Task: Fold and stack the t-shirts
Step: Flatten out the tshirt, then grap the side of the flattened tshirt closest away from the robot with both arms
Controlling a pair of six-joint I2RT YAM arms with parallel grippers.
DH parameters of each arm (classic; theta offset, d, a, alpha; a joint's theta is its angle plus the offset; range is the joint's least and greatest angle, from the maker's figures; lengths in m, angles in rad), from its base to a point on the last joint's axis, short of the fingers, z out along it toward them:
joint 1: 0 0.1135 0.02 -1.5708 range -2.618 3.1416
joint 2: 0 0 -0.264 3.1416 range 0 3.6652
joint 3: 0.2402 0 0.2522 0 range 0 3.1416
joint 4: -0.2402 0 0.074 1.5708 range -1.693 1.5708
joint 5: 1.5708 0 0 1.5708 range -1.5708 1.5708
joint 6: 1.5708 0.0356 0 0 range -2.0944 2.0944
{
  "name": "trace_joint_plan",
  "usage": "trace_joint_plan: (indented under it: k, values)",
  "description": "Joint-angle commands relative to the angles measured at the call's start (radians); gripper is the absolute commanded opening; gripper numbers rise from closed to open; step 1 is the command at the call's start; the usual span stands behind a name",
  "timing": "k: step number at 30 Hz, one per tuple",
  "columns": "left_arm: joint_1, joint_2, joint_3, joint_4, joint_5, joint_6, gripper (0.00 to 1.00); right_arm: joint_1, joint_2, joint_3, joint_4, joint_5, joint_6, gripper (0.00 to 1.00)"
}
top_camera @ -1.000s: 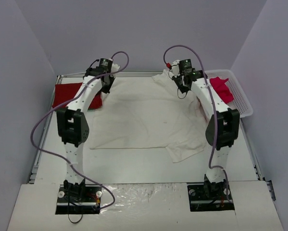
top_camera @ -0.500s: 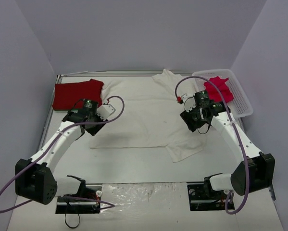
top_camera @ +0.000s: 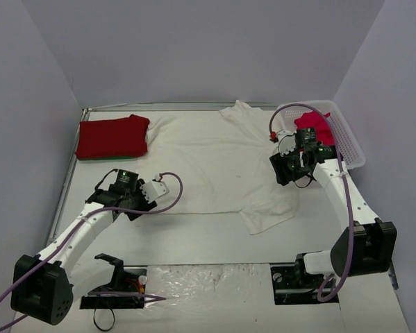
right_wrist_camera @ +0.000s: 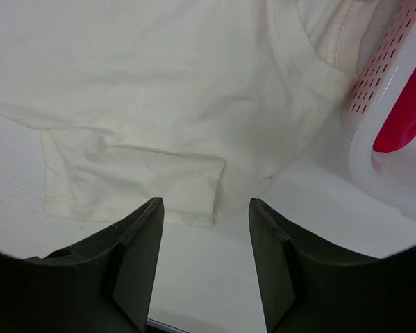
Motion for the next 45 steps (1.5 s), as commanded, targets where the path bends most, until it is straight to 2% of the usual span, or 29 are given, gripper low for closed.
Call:
trace_joint_plan:
  k: [1,15,24,31,34,35,36,40,41,42,45]
  values:
    - [-0.006,0.003,-0.033,0.065,0.024,0.068,0.52,-0.027,0.001,-0.005,0.005,-0.054,0.018,0.49]
    - [-0.008,0.081,-0.125,0.163,0.007,0.132,0.54,-0.089,0.044,-0.010,0.011,-0.085,0.018,0.50]
    - [-0.008,0.130,-0.153,0.218,-0.016,0.137,0.53,-0.103,0.041,-0.010,0.013,-0.090,0.015,0.50]
    - [0.000,0.230,-0.139,0.272,-0.055,0.117,0.50,-0.110,0.038,-0.010,0.011,-0.091,0.015,0.50]
    - [0.003,0.242,-0.133,0.273,-0.058,0.125,0.41,-0.110,0.038,-0.010,0.011,-0.094,0.015,0.51]
    - [0.003,0.245,-0.133,0.273,-0.059,0.126,0.32,-0.110,0.038,-0.010,0.011,-0.096,0.015,0.51]
    - [0.003,0.248,-0.132,0.270,-0.059,0.131,0.29,-0.110,0.038,-0.010,0.011,-0.096,0.015,0.51]
    - [0.004,0.245,-0.136,0.258,-0.058,0.141,0.19,-0.110,0.032,-0.010,0.011,-0.097,0.015,0.51]
    - [0.004,0.240,-0.135,0.252,-0.050,0.144,0.14,-0.110,0.032,-0.010,0.011,-0.096,0.015,0.51]
    - [0.004,0.240,-0.135,0.240,-0.047,0.145,0.03,-0.110,0.029,-0.010,0.011,-0.096,0.017,0.51]
    - [0.004,0.221,-0.130,0.227,-0.049,0.125,0.02,-0.110,0.014,-0.008,0.009,-0.085,0.015,0.52]
